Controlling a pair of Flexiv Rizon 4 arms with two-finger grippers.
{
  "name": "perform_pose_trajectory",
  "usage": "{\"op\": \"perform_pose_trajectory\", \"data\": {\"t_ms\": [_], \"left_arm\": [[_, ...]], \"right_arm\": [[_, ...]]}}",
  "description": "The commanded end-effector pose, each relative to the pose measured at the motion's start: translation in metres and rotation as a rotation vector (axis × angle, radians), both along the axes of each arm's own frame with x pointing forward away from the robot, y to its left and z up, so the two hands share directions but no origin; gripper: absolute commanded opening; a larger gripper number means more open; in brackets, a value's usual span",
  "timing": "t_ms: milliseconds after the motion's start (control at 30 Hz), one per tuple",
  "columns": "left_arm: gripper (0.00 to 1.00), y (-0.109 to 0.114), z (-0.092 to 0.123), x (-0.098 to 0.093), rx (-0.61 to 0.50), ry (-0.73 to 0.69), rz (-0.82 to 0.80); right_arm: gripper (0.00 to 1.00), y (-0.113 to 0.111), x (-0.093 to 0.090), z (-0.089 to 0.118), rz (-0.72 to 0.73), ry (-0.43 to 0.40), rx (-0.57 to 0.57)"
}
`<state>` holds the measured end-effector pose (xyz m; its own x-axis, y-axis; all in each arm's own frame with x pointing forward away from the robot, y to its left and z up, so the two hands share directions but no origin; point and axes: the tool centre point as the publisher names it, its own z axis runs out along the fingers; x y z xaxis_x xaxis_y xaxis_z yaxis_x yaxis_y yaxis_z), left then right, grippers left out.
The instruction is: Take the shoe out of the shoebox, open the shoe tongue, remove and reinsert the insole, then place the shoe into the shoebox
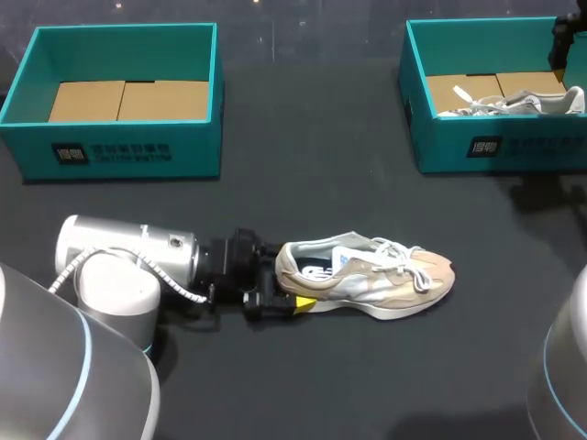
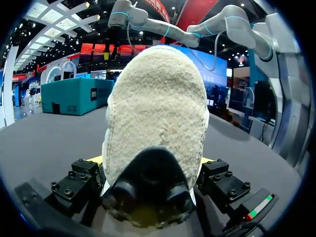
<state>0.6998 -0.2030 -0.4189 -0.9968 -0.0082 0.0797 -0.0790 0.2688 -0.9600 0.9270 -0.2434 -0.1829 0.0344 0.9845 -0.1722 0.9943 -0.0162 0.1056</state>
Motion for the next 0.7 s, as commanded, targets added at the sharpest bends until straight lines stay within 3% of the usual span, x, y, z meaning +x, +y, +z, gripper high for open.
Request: {"op": "perform_pose_trajectory", "data": {"t_ms": [33, 700], "left_arm": [[0.00, -0.004, -0.002, -0.006, -0.001, -0.004, 0.001], [0.00, 0.006, -0.002, -0.014, 0.008, 0.008, 0.003]], "right_arm": [[1.00, 0.000, -0.001, 0.000, 0.000, -0.001, -0.001], [1.00, 0.000, -0.001, 0.000, 0.000, -0.001, -0.001]]}}
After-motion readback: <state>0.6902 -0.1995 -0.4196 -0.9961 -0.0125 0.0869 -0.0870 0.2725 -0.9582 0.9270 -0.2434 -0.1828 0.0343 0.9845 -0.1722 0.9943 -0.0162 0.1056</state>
